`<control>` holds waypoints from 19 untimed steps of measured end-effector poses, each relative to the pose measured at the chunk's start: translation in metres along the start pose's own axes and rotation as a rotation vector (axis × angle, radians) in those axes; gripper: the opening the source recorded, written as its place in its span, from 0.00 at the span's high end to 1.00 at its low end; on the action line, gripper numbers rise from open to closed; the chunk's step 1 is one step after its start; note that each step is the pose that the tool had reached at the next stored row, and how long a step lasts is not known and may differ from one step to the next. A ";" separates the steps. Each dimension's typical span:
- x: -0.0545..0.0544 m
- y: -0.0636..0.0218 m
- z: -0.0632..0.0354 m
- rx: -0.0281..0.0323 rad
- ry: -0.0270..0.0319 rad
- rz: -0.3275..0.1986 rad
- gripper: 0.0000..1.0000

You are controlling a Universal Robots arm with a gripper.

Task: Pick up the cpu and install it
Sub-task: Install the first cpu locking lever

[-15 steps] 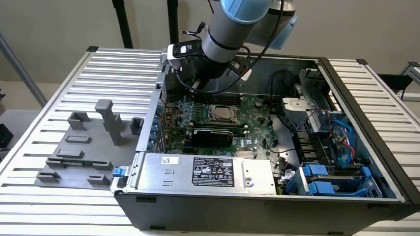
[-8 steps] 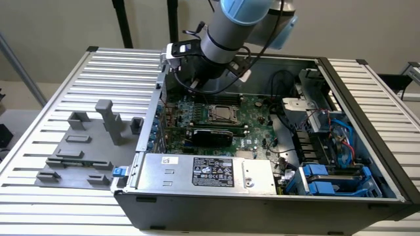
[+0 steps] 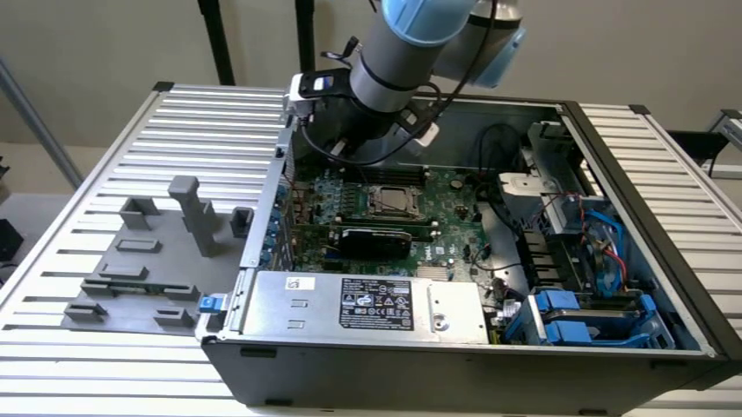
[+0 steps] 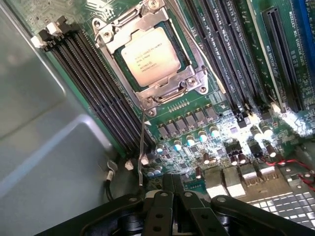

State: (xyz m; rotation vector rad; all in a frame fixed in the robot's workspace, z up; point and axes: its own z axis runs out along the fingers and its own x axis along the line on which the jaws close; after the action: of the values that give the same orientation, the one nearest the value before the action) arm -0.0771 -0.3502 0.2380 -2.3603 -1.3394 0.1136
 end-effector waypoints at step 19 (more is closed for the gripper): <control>0.013 0.0199 -0.0068 0.0506 0.1202 0.040 0.89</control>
State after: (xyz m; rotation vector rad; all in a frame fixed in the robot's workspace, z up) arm -0.0522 -0.3501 0.2380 -2.3134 -1.2193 0.0167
